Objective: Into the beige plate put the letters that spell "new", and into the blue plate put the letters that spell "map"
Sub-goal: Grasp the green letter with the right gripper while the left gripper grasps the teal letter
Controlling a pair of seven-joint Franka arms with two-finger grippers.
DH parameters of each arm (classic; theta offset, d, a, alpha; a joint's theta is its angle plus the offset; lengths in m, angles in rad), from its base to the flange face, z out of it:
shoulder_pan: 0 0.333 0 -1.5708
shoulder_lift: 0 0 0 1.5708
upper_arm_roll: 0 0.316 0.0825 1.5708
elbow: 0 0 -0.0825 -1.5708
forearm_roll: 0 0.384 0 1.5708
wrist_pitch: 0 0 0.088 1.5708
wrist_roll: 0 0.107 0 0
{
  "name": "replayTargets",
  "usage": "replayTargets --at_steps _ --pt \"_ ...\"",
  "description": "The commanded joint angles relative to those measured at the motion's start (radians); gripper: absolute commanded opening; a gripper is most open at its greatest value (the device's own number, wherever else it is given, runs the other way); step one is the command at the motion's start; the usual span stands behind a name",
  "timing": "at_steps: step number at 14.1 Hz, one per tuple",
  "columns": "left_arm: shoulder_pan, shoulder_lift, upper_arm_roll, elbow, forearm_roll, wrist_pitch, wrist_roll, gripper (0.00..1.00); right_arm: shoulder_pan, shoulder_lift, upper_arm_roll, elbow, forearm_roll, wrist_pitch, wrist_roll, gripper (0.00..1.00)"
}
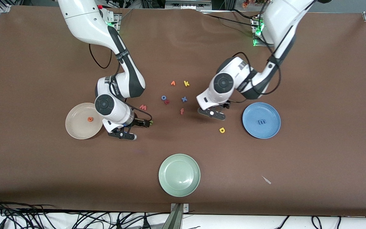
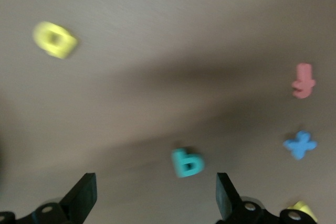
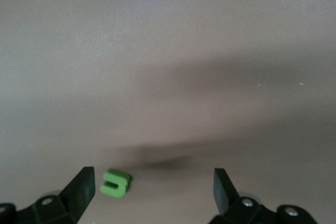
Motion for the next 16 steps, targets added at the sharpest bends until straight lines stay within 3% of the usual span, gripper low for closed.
replayTargets --at_steps 1,4,6,8,12,13,16 --pt "-0.034 0.050 0.012 0.011 -0.004 0.042 -0.067 1.00 0.016 0.034 0.011 0.028 0.025 0.039 0.064 1.00" --pt "-0.035 0.053 0.011 -0.003 0.039 0.042 -0.076 0.98 0.030 0.042 0.018 0.028 0.025 0.064 0.108 1.00" --pt "-0.035 0.063 0.009 -0.009 0.054 0.042 -0.076 0.90 0.036 0.045 0.018 0.028 0.025 0.064 0.114 1.00" --pt "-0.035 0.064 0.009 -0.018 0.054 0.040 -0.078 0.70 0.059 0.056 0.018 0.028 0.025 0.064 0.146 1.00" --pt "-0.029 0.060 0.008 -0.024 0.054 0.031 -0.079 0.10 0.074 0.068 0.018 0.025 0.024 0.063 0.161 0.99" --pt "-0.023 0.054 0.006 -0.023 0.054 0.026 -0.078 0.02 0.074 0.068 0.018 0.027 0.025 0.063 0.161 0.99" --pt "-0.008 0.014 0.008 -0.006 0.054 -0.052 -0.065 0.00 0.074 0.069 0.018 0.025 0.025 0.063 0.160 0.86"
